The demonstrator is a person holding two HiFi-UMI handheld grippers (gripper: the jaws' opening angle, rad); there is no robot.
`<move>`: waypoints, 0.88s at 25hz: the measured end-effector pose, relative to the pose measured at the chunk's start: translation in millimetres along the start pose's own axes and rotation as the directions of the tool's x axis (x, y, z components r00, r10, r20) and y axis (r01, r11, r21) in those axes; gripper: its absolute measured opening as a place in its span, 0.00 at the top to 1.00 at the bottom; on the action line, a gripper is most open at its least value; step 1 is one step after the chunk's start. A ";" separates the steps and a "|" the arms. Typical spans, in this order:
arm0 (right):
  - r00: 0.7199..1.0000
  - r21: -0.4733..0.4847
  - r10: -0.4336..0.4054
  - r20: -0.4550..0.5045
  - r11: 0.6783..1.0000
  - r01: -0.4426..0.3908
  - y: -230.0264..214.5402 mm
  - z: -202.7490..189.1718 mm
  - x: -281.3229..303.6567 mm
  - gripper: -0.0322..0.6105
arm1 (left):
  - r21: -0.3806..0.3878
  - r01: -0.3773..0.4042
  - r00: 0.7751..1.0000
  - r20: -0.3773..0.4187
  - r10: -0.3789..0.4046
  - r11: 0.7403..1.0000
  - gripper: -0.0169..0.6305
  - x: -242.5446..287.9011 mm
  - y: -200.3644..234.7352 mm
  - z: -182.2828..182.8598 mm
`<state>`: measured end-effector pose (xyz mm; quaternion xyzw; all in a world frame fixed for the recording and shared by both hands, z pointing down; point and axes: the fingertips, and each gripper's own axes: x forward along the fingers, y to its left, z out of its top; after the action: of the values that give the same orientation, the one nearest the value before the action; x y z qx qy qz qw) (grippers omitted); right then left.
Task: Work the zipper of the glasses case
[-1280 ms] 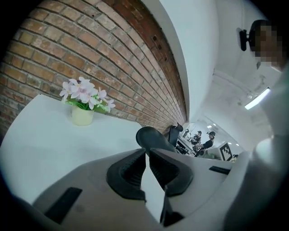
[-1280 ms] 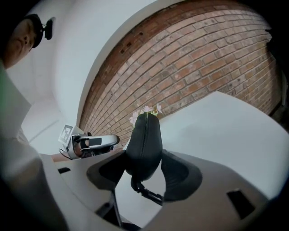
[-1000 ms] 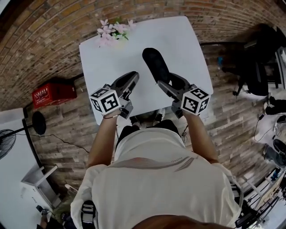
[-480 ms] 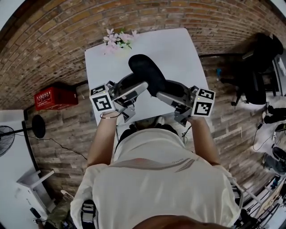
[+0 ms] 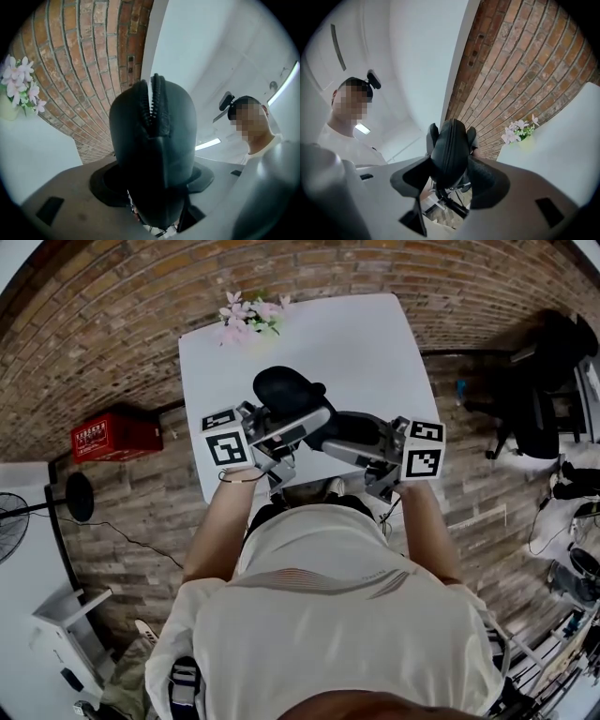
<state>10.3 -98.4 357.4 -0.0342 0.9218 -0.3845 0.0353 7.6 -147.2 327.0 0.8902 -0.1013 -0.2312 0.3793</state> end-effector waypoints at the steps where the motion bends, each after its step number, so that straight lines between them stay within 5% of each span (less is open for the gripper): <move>1: 1.000 0.003 0.001 0.000 1.000 -0.001 -0.7 -0.8 -0.4 0.49 | 0.002 -0.008 1.000 -0.004 0.008 1.000 0.53 0.1 1.5 -0.8; 7: 1.000 -0.113 0.006 0.012 0.994 -0.004 3.0 -3.6 -3.7 0.48 | 0.123 0.034 0.999 0.003 -0.035 0.992 0.55 -2.7 -12.5 0.4; 13: 0.983 -0.301 0.005 0.184 0.952 0.052 20.5 22.0 -28.4 0.49 | 0.196 0.148 0.983 0.082 -0.166 0.970 0.55 -16.8 -40.0 25.6; 16: 0.953 -0.347 -0.110 0.281 0.915 0.208 3.1 27.6 -42.3 0.66 | 0.208 0.124 0.979 0.133 -0.154 0.970 0.55 -21.5 -42.6 40.1; 19: 0.900 -0.364 -0.313 0.302 0.835 0.413 -26.3 10.6 -45.3 0.69 | 0.237 0.059 0.974 0.198 -0.108 0.970 0.56 -24.2 -43.0 52.1; 22: 0.886 -0.417 -0.394 0.247 0.782 0.464 -29.2 -20.4 -30.7 0.73 | 0.303 0.001 0.968 0.238 -0.076 0.953 0.56 -27.0 -45.8 57.5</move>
<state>40.0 -101.7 393.6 -0.2787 0.9491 -0.1466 0.0049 -43.8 -142.0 268.1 0.9034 -0.1641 -0.3297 0.2195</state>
